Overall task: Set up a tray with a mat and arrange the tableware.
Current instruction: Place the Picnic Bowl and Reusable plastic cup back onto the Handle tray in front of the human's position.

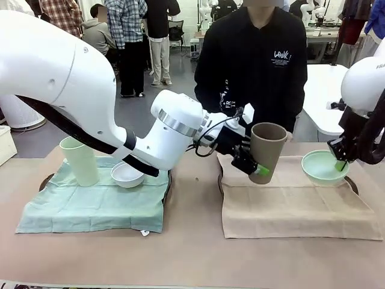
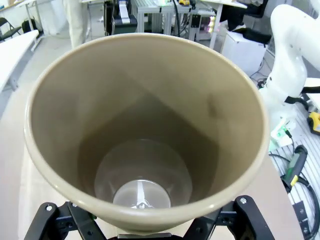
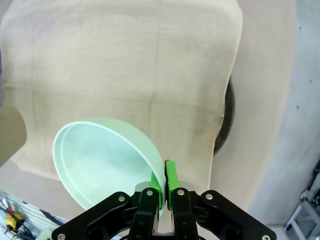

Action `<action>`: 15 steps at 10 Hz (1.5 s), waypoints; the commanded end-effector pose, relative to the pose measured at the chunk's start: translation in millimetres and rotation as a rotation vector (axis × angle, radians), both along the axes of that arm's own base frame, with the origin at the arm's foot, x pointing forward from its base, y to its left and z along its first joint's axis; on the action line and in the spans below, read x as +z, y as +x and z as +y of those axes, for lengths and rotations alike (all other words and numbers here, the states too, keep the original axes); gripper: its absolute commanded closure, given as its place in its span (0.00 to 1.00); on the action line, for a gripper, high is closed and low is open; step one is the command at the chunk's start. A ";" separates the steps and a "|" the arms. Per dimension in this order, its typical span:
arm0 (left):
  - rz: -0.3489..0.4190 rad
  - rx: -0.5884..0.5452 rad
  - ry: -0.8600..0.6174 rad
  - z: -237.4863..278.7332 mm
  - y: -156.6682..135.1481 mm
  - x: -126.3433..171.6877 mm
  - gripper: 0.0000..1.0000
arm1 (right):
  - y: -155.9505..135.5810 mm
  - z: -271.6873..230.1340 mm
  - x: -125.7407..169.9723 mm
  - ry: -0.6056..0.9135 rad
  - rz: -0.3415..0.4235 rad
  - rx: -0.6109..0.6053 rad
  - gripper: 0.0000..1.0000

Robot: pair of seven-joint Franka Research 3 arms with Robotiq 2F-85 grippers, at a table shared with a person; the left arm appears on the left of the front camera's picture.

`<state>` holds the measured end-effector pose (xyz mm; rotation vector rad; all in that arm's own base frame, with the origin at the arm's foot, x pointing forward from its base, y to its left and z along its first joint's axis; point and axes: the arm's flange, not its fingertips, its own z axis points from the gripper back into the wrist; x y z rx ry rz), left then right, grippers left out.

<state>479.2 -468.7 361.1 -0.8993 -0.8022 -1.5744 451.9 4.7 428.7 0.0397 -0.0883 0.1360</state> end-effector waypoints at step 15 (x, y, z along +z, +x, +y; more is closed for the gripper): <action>-0.022 0.015 -0.086 -12.6 35.4 -74.5 0.17 | 70.2 -0.3 -75.5 0.041 0.117 0.074 0.94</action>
